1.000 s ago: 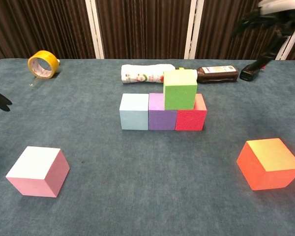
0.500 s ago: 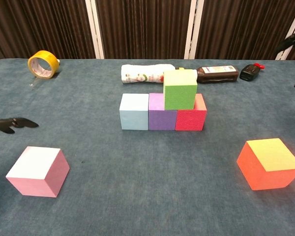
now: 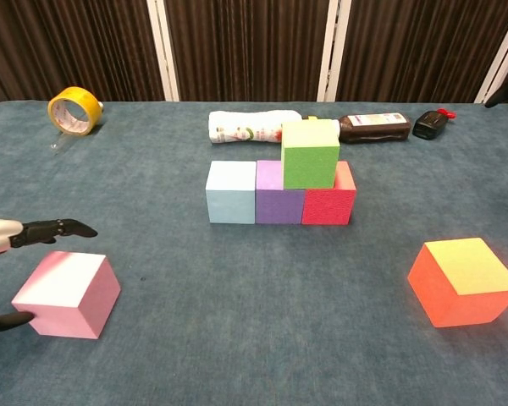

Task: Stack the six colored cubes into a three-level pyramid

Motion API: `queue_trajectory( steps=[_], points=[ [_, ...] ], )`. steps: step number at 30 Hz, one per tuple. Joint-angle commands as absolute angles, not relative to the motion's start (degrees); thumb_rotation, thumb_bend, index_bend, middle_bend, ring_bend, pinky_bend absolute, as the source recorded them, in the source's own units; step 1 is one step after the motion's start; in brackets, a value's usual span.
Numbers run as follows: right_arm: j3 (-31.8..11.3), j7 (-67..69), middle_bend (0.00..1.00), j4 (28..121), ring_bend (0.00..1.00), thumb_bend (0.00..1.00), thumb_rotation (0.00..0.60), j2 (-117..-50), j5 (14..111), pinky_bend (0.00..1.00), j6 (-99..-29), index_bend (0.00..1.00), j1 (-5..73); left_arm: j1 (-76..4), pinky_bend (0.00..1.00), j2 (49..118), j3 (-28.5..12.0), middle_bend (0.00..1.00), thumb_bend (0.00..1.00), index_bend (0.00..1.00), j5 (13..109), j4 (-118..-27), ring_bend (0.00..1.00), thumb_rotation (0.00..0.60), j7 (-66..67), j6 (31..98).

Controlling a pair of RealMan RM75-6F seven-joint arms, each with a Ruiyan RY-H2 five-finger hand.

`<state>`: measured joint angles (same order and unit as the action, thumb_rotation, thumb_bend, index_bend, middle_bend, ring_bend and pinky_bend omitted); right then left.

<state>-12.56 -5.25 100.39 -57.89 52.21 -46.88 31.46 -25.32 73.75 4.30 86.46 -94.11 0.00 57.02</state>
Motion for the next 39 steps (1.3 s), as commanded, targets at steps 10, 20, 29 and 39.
queue_trajectory(
  steps=[10, 20, 29, 39],
  points=[
    [-11.87, -2.31, 0.19, 101.25, 0.07, 0.26, 0.6, -56.69, 52.92, 0.16, -48.74, 0.29, 30.27, -27.5, 0.38, 77.48, -0.68, 0.48, 0.33, 0.4, 88.34, -90.87, 0.44, 0.6, -8.85, 60.93],
    [-11.47, -1.19, 0.19, 105.15, 0.07, 0.26, 0.6, -54.08, 54.29, 0.16, -52.12, 0.29, 28.38, -37.51, 0.39, 76.5, -13.42, 0.44, 0.33, 0.36, 78.48, -92.49, 0.42, 0.6, -6.73, 54.69],
    [-10.76, -1.79, 0.19, 108.28, 0.07, 0.26, 0.6, -52.34, 54.41, 0.16, -55.4, 0.29, 26.57, -45.51, 0.37, 81.8, -17.01, 0.44, 0.33, 0.34, 69.1, -85.6, 0.41, 0.6, 0.16, 46.86],
    [-10.33, -1.82, 0.19, 109.53, 0.07, 0.26, 0.6, -51.39, 54.13, 0.16, -57.14, 0.29, 25.42, -51.18, 0.34, 85.99, -18.11, 0.43, 0.33, 0.33, 60.44, -82.23, 0.4, 0.6, 7.59, 44.46]
  ],
)
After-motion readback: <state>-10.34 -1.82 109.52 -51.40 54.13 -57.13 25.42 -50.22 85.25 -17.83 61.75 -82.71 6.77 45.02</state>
